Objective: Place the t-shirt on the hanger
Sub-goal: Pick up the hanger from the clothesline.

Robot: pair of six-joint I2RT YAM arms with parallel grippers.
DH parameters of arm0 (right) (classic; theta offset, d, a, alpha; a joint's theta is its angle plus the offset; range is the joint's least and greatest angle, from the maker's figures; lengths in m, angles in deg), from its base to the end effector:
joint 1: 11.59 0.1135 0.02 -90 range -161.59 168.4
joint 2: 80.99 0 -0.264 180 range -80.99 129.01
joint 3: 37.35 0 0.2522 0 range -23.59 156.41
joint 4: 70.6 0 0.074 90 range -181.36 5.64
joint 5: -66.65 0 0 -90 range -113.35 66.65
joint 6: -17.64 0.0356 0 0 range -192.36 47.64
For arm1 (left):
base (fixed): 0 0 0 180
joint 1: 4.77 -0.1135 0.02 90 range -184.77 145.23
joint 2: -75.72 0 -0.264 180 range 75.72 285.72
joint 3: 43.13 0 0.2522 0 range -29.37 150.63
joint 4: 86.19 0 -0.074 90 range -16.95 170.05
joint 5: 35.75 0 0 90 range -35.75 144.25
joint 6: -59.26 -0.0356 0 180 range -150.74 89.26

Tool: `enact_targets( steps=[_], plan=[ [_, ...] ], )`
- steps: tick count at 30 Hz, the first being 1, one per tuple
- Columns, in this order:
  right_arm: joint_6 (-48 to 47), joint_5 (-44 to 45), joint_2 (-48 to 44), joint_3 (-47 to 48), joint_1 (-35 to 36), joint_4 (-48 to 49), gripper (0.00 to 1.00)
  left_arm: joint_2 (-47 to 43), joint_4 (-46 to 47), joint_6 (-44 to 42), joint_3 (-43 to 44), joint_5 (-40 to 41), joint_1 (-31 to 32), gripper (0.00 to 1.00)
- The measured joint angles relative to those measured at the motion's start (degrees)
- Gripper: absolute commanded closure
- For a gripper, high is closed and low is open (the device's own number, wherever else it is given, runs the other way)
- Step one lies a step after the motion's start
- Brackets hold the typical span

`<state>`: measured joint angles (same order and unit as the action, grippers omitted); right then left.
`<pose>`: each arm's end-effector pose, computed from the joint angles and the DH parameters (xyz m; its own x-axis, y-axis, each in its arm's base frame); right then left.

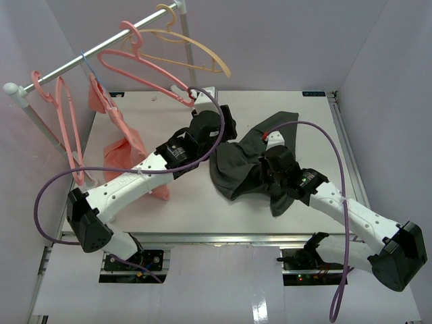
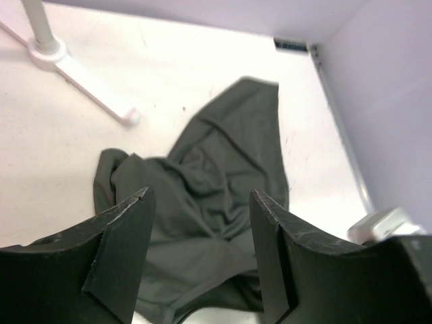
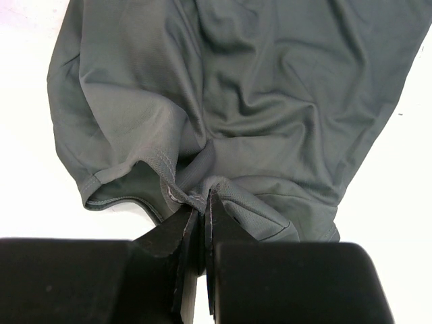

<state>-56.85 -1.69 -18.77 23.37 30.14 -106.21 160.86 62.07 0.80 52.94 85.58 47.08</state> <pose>0.1837 0.1463 0.2759 -0.5406 -0.1491 -0.8280 -0.2640 0.9645 -0.0013 0.2263 -0.2582 0.3873 -0.3814 -0.2378 -0.8933 0.2018 0.9216 -0.3315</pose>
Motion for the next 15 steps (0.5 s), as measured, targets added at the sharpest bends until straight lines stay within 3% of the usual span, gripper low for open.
enact_targets(
  steps=[5, 9, 15],
  plan=[
    [-0.6, -0.4, -0.6, -0.5, 0.0, 1.0, 0.92, -2.5, -2.8, 3.2, 0.6, 5.6, -1.5, 0.39],
    [-0.9, -0.7, -1.3, -0.9, 0.0, 1.1, 0.92, -0.2, -10.2, 7.0, 7.0, 5.9, -7.5, 0.43],
    [-1.0, -0.9, -1.8, -1.0, 0.0, 1.1, 0.92, 3.7, -21.0, 17.0, 16.0, 8.7, -13.5, 0.23]
  ],
)
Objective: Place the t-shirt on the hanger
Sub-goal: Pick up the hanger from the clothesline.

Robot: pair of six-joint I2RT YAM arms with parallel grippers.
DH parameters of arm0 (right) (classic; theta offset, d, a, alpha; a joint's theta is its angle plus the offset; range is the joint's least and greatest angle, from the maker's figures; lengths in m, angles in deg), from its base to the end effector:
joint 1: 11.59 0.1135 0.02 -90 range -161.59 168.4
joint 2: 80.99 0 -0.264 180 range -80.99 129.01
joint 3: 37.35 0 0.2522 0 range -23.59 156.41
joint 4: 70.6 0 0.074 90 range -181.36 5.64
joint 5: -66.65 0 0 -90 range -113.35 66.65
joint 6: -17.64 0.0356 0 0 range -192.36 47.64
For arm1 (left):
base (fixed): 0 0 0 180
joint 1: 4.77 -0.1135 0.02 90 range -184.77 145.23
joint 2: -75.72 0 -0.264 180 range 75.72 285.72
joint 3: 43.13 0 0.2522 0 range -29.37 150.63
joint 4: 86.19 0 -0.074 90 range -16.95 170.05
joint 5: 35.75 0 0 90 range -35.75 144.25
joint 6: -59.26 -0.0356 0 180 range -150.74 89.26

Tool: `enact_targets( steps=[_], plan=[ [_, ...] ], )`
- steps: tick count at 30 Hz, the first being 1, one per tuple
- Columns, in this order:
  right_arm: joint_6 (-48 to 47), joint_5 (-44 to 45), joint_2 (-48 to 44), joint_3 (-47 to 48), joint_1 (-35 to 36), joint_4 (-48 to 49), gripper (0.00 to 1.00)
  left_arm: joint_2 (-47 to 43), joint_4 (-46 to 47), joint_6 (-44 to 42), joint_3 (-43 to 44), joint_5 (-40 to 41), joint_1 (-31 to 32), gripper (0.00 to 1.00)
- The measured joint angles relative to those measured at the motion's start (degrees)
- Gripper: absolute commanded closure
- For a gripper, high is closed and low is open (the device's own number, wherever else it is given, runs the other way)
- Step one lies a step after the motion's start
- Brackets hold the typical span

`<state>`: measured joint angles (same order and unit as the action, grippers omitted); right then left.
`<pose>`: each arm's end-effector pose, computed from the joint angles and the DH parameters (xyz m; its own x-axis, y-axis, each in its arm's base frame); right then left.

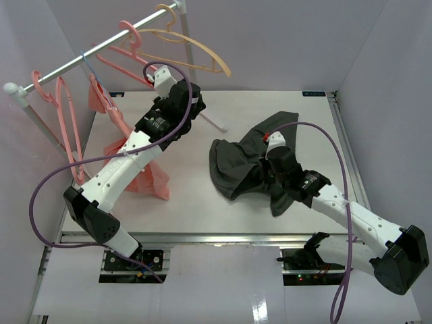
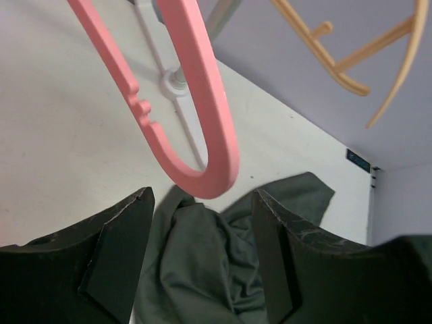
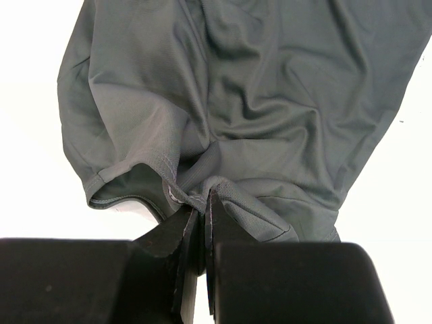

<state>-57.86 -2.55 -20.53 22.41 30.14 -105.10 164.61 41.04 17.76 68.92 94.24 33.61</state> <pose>0.1798 0.1434 0.2783 -0.5181 -0.1484 -0.8424 -0.2851 0.9585 0.0064 0.2767 -0.1899 0.4266 -0.2849 -0.5064 -0.8139 -0.2651 0.8576 -0.4407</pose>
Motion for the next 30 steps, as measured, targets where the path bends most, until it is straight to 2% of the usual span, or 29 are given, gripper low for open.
enact_targets(
  steps=[4, 8, 20, 27, 30],
  plan=[
    [0.0, -0.1, -0.2, -0.1, 0.0, 0.1, 0.92, 2.1, -3.7, 3.1, 1.9, 1.7, -0.6, 0.2],
    [-0.1, -0.2, -1.0, -0.7, 0.0, 0.7, 0.92, 2.9, -3.5, 3.0, 2.0, 3.1, -1.5, 0.23],
    [-0.2, -0.7, -1.5, -0.9, 0.0, 1.3, 0.92, 4.6, -2.1, -3.1, 6.8, 13.0, -7.2, 0.27],
    [-0.2, -1.1, -1.6, -0.9, 0.0, 1.3, 0.92, 8.2, -1.5, -5.5, 7.1, 13.8, -12.0, 0.34],
    [-0.2, -1.1, -1.6, -0.9, 0.0, 1.3, 0.92, 9.1, -0.7, -7.1, 7.1, 13.8, -13.0, 0.41]
  ],
)
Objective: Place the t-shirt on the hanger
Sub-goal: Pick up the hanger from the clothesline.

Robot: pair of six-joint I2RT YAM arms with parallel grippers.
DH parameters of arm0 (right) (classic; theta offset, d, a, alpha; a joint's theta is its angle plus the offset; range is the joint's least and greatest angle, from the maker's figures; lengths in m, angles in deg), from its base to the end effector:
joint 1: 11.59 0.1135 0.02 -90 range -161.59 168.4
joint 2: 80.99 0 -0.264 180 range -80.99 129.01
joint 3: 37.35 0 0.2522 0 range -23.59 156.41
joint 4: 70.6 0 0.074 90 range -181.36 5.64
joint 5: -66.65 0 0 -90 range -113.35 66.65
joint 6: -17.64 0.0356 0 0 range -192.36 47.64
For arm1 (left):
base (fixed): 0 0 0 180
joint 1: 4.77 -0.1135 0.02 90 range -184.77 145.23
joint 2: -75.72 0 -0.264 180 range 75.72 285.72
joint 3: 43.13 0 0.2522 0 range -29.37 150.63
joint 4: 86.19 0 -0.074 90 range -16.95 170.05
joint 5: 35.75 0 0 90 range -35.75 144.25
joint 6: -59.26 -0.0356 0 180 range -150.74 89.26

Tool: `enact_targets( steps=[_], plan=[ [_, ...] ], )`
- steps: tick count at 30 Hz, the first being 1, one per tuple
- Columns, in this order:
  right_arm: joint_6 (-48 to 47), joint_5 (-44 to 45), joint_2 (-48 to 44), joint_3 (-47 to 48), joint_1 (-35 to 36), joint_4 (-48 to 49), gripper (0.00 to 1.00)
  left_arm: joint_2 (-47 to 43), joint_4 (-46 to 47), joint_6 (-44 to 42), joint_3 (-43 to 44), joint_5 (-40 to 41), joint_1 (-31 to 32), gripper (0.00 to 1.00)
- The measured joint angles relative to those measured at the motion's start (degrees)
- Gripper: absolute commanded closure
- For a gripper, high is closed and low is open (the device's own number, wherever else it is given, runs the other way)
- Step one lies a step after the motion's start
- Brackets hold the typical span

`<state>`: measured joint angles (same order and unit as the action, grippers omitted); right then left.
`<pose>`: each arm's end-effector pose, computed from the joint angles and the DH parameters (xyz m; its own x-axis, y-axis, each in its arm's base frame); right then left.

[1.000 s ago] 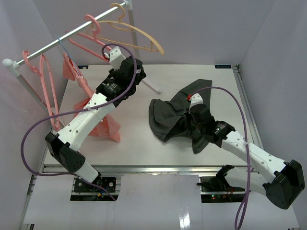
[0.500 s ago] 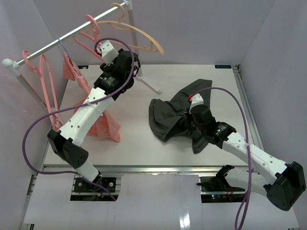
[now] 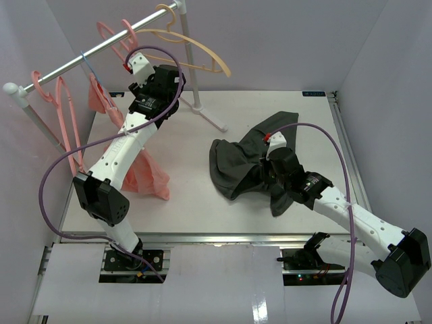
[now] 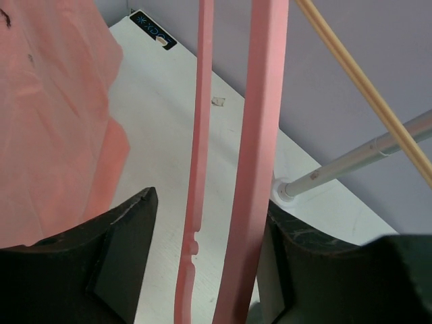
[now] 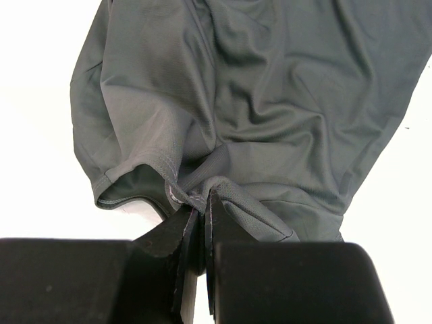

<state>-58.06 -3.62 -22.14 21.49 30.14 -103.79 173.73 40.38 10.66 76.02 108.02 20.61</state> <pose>0.1764 0.1412 0.2805 -0.4987 -0.1332 -0.8565 -0.3019 0.9529 0.0276 0.3487 -0.1337 0.4151 -0.1221 -0.3747 -0.9191 -0.5913 0.7712 -0.2358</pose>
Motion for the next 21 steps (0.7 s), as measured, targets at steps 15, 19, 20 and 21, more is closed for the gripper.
enact_targets(
  steps=[15, 19, 20, 21],
  plan=[
    [0.0, -0.5, 0.1, -0.4, 0.0, 0.3, 0.92, 0.4, 2.5, -7.3, 2.0, 0.0, 0.1, 0.83],
    [-0.1, -0.5, 0.1, -0.9, 0.0, 0.3, 0.92, 0.2, 2.9, -8.9, 3.0, 0.0, 0.1, 0.99],
    [-0.2, -0.6, 0.1, -0.9, 0.0, 0.3, 0.92, 0.0, 2.9, -9.3, 3.0, -0.1, 0.1, 1.0],
    [-0.2, -0.6, 0.1, -1.0, 0.0, 0.3, 0.92, -0.2, 2.8, -9.7, 3.0, -0.2, 0.1, 1.0]
  ],
)
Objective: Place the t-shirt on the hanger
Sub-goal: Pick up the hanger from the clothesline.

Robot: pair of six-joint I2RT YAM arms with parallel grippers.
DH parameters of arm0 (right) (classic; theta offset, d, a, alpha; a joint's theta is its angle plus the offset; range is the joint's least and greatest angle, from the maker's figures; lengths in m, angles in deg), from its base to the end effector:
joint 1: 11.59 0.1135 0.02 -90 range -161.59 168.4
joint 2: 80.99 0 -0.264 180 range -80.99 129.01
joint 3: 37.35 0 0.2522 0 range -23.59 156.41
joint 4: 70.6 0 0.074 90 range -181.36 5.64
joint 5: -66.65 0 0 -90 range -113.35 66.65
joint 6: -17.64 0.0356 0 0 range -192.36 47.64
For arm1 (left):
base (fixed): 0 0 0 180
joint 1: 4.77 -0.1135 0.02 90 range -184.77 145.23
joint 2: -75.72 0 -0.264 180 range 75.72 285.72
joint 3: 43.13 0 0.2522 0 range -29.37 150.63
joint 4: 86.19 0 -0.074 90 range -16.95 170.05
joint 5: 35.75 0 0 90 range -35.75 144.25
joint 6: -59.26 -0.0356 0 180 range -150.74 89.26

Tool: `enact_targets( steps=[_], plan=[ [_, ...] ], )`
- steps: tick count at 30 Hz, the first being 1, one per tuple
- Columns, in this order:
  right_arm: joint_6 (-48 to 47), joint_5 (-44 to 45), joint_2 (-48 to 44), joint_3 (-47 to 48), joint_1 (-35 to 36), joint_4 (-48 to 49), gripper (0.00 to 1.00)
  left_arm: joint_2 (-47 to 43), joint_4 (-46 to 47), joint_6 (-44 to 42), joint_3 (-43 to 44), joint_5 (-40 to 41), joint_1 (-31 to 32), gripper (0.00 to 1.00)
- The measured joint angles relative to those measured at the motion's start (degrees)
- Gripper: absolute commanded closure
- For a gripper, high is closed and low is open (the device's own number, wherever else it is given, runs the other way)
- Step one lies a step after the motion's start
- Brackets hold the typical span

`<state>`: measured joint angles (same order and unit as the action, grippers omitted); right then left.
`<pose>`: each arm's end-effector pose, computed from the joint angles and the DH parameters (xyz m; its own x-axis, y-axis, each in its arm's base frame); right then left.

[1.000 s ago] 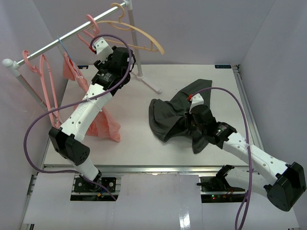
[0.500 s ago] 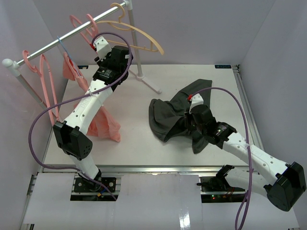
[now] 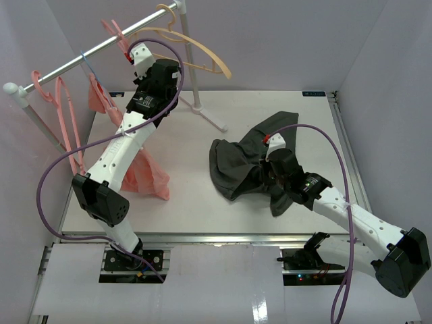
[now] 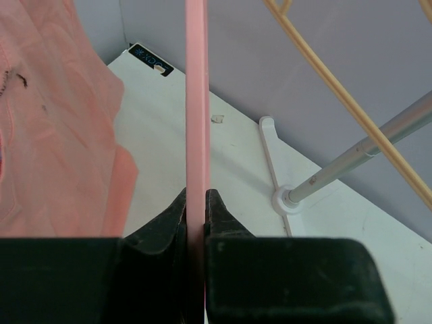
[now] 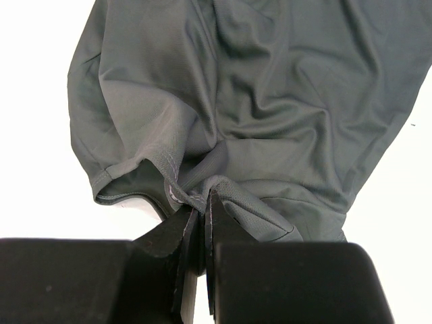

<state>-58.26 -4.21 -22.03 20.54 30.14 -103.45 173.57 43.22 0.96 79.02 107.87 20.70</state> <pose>0.1759 0.1413 0.2749 -0.5076 -0.1444 -0.8494 -0.3115 0.9499 0.0247 0.3474 -0.1338 0.4367 -0.1318 -0.2824 -0.9502 -0.5475 0.8198 -0.1677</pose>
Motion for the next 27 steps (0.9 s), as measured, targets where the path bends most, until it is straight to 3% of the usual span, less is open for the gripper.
enact_targets(
  steps=[12, 27],
  plan=[
    [-0.5, -0.6, 0.0, -0.1, 0.0, 0.0, 0.92, -4.6, -2.5, -4.2, -0.2, -6.1, 0.0, 1.0],
    [-0.8, -1.5, 0.3, -0.1, 0.0, 0.5, 0.92, -24.6, -0.7, -6.6, -17.8, -19.6, 0.1, 1.0]
  ],
)
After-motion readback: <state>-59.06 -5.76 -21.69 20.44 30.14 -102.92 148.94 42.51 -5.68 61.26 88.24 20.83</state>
